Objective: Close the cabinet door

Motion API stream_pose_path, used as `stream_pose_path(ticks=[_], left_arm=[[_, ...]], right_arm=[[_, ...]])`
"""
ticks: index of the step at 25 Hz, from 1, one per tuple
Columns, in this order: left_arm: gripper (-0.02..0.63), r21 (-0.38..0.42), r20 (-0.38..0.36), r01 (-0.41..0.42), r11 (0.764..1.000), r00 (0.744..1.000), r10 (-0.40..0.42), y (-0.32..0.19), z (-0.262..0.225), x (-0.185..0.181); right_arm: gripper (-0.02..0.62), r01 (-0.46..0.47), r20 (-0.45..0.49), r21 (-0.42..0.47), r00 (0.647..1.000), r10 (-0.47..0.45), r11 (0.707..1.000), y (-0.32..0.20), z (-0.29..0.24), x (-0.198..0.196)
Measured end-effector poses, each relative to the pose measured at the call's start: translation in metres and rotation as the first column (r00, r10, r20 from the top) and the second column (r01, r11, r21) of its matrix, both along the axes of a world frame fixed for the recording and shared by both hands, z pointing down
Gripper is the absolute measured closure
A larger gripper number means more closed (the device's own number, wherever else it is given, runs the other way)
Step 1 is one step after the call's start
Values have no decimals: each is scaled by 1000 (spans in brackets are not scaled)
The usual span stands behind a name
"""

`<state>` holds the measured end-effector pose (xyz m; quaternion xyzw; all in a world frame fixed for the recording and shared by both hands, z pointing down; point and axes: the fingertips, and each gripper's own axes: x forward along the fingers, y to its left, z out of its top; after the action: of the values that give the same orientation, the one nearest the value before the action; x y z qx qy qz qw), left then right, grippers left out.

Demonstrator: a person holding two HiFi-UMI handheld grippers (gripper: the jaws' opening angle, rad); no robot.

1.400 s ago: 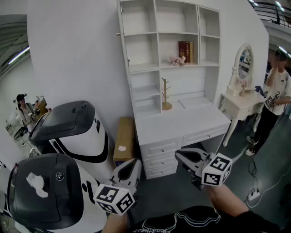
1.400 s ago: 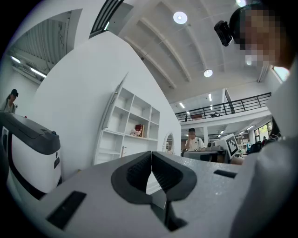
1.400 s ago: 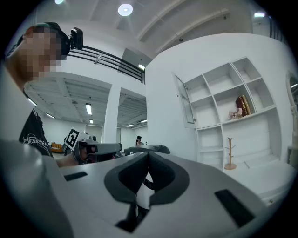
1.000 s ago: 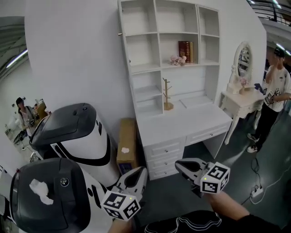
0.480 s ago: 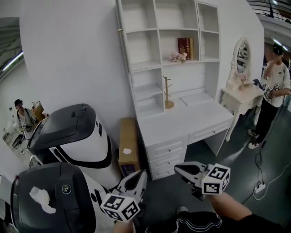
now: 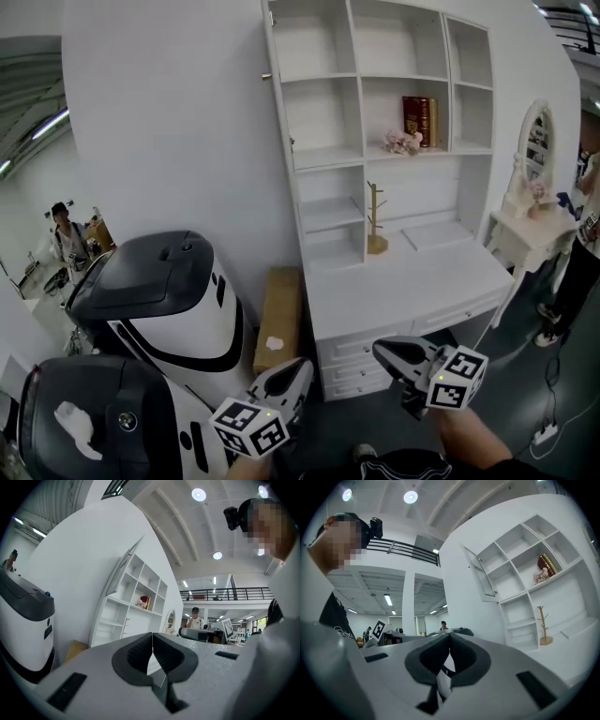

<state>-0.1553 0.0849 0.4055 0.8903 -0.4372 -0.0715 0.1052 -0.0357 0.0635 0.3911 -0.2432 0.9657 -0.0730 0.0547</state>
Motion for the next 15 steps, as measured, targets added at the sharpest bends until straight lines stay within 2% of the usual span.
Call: stream_pose_path(ticks=[9,15], left_arm=[[600,67,-51,18,998,999,-15,-115,-42,27],[600,132,-16,37,991,999,-35,-168,-64,44]], right_arm=[[591,67,7,37,998,-67,997,-125,-29,22],[591,128,-23,89,992,-126,988,-180,-47,26]])
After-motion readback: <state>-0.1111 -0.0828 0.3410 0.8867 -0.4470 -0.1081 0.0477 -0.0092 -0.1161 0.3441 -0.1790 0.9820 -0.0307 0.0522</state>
